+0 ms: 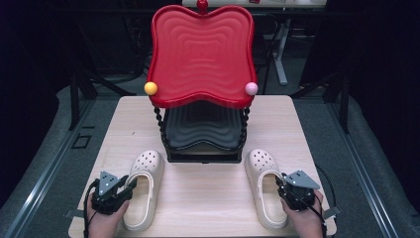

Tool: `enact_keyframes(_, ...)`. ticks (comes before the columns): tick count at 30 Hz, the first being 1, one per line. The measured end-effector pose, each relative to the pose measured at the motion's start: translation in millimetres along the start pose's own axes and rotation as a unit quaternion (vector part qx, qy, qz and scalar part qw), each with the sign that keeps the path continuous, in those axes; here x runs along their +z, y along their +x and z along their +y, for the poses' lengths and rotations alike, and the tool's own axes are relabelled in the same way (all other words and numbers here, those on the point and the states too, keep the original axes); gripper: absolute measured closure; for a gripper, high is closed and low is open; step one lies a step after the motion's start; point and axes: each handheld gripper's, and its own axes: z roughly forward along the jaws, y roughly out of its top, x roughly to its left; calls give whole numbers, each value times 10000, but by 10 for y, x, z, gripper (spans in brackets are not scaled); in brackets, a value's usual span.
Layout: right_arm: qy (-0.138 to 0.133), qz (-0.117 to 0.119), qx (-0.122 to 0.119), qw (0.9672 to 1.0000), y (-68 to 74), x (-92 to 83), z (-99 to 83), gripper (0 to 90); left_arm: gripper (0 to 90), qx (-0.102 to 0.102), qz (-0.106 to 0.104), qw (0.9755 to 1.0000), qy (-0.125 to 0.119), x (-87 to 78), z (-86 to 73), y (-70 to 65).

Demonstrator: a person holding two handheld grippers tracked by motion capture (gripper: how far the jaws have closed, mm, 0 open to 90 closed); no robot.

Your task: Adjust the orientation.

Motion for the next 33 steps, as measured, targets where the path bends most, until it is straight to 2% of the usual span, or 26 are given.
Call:
enact_keyframes(6,51,-40,-1,10000,5,-7,10,751,693,-8,36,10000,-9,-13,8,-2)
enact_keyframes(16,185,-121,304,9993,122,-64,30,754,733,112,117,9999,0,-17,17,-19)
enact_keyframes(18,210,-122,267,9993,132,-71,30,750,735,99,108,9999,12,-19,18,-12)
enact_keyframes(22,104,-39,240,9997,87,-57,10,734,741,-12,71,10000,-17,-14,12,-3)
enact_keyframes(33,50,236,506,9984,-17,-26,-4,708,744,6,80,10000,-24,-14,13,-4)
